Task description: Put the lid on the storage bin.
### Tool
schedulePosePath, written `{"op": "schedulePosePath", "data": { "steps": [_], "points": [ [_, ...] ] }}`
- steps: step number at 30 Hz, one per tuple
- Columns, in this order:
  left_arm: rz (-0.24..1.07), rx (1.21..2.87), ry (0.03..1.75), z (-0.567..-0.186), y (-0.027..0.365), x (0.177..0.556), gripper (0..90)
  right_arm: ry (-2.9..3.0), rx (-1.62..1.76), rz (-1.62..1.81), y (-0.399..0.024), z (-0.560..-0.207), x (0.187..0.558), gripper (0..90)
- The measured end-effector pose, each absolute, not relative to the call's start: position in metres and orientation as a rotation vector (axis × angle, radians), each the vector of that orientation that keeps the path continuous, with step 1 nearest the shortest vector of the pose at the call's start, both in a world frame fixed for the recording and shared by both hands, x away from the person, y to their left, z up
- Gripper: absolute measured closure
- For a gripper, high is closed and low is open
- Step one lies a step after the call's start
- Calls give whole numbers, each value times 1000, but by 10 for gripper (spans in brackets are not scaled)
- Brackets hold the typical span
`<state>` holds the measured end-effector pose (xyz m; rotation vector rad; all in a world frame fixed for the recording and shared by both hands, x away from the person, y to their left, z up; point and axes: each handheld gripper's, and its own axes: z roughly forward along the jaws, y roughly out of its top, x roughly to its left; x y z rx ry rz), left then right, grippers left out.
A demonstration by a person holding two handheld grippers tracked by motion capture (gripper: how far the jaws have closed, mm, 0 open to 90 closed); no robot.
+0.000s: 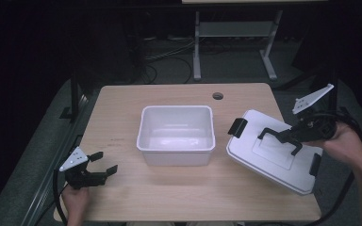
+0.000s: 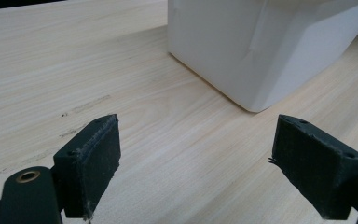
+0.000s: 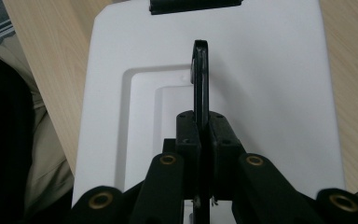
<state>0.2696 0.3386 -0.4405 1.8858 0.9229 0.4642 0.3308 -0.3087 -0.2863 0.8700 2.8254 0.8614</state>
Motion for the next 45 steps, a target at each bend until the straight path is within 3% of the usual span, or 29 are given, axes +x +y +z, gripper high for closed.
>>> {"op": "schedulePosePath", "data": {
  "steps": [22,45],
  "points": [
    [463,1880,929,-441,339,270,147,2816,800,867,-301,-249,330,845],
    [467,1870,927,-441,340,271,147,2848,625,880,-252,-228,351,845]
  ]
}}
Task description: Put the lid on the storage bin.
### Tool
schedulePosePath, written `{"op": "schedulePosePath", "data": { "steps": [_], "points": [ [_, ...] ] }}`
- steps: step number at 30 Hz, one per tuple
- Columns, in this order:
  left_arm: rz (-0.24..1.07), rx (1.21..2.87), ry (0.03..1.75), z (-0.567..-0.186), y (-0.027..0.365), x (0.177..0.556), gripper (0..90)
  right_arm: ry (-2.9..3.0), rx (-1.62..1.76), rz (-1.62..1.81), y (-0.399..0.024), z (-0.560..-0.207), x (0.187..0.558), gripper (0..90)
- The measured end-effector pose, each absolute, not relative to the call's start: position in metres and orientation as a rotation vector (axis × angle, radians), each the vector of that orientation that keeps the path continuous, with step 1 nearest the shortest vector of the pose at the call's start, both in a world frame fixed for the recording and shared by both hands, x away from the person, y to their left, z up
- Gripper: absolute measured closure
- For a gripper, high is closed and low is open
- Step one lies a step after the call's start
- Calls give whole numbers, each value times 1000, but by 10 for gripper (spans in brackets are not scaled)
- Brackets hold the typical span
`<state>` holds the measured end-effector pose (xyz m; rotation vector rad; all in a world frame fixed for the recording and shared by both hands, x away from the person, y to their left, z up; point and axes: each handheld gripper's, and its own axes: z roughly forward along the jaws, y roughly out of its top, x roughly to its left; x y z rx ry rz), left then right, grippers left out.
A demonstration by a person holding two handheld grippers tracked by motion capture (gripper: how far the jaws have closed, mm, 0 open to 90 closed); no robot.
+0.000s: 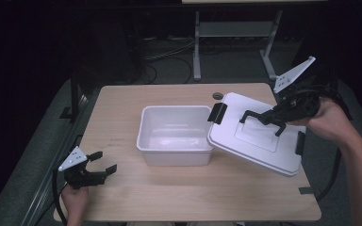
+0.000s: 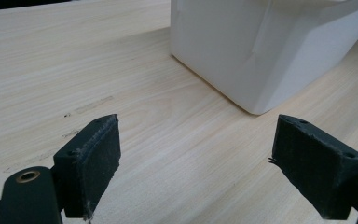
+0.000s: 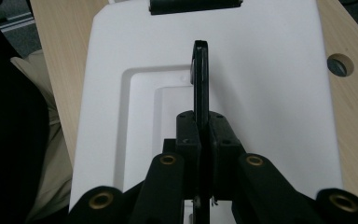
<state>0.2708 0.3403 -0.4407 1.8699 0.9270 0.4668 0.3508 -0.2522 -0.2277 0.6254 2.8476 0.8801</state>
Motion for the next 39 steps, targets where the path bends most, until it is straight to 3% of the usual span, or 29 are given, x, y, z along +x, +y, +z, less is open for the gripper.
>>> {"op": "schedulePosePath", "data": {
  "steps": [39],
  "points": [
    [474,1891,927,-442,339,272,147,2935,421,910,-168,-226,390,844]
  ]
}}
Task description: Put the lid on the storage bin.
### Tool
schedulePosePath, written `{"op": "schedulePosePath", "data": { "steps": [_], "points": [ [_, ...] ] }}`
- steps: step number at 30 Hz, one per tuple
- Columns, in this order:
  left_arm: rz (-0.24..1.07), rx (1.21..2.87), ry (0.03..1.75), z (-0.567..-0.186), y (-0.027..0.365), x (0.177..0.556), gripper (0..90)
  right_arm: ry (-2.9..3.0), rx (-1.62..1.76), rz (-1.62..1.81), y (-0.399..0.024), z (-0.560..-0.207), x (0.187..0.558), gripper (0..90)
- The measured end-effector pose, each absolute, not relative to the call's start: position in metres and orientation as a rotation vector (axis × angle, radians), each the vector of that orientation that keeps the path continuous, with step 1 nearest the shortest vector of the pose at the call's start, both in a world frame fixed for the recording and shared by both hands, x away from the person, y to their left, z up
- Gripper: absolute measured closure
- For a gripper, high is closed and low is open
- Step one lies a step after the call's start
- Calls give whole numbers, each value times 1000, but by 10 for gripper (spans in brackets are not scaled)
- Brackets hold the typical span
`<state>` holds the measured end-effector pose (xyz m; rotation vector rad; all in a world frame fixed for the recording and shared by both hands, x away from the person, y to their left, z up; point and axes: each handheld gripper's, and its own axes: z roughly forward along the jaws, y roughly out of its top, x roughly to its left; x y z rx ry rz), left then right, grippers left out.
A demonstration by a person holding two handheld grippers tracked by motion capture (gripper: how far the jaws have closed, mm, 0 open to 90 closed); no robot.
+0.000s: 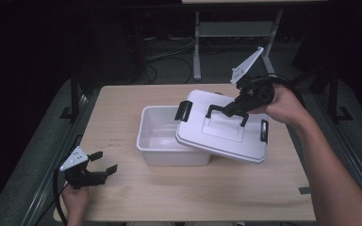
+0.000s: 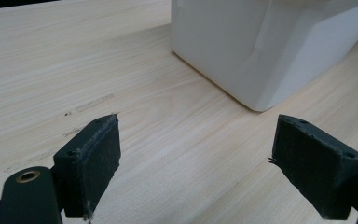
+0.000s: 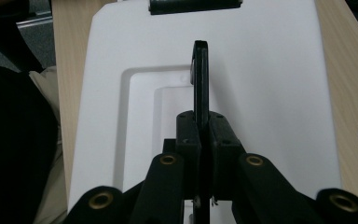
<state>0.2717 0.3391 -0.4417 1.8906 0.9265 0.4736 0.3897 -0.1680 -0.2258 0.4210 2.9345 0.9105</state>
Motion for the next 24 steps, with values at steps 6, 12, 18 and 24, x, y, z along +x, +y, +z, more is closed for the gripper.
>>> {"op": "schedulePosePath", "data": {
  "steps": [6,12,18,24],
  "points": [
    [472,1882,928,-442,340,273,147,2942,412,902,-160,-226,395,844],
    [469,1879,929,-442,341,273,147,2958,380,895,-147,-227,400,844],
    [468,1877,929,-442,341,273,147,2972,343,893,-134,-228,407,844],
    [468,1874,928,-442,341,273,147,2988,321,893,-120,-230,413,844]
  ]
}}
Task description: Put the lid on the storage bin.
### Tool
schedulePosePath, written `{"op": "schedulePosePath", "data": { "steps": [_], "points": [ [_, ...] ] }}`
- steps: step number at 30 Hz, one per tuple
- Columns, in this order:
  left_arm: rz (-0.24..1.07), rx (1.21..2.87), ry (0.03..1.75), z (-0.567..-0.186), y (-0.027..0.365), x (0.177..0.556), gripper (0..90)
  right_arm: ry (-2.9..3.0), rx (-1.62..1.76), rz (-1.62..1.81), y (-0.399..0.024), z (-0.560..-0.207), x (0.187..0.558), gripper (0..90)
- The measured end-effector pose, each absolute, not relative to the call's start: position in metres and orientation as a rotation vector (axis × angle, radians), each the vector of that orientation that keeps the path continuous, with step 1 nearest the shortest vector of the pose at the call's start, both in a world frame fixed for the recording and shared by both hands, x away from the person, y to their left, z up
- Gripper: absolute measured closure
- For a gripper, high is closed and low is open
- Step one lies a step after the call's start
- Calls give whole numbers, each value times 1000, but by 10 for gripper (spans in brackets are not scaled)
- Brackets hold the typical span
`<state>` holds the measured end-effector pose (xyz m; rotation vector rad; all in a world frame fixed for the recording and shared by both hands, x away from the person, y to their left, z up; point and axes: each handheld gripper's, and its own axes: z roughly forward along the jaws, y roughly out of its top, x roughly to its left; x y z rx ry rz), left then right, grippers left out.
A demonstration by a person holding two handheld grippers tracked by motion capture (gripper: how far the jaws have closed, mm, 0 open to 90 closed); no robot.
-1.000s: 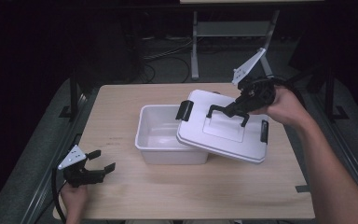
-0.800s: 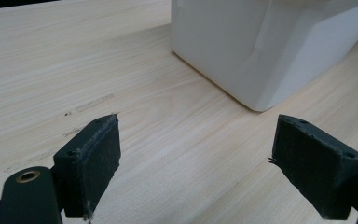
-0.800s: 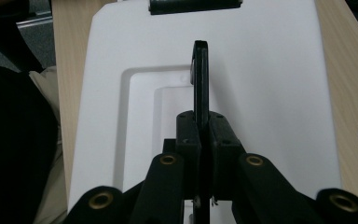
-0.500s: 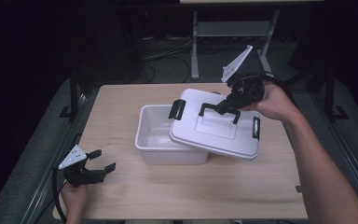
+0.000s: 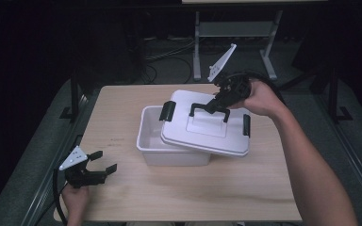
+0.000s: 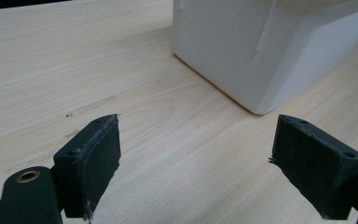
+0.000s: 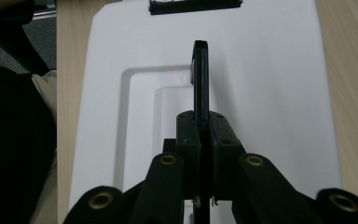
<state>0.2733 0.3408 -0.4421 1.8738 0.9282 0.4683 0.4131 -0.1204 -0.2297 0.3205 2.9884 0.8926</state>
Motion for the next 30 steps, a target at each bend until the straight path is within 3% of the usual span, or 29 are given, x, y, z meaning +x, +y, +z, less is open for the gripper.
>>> {"op": "schedulePosePath", "data": {
  "steps": [30],
  "points": [
    [456,1902,911,-444,331,275,147,3069,203,876,-64,-249,440,844]
  ]
}}
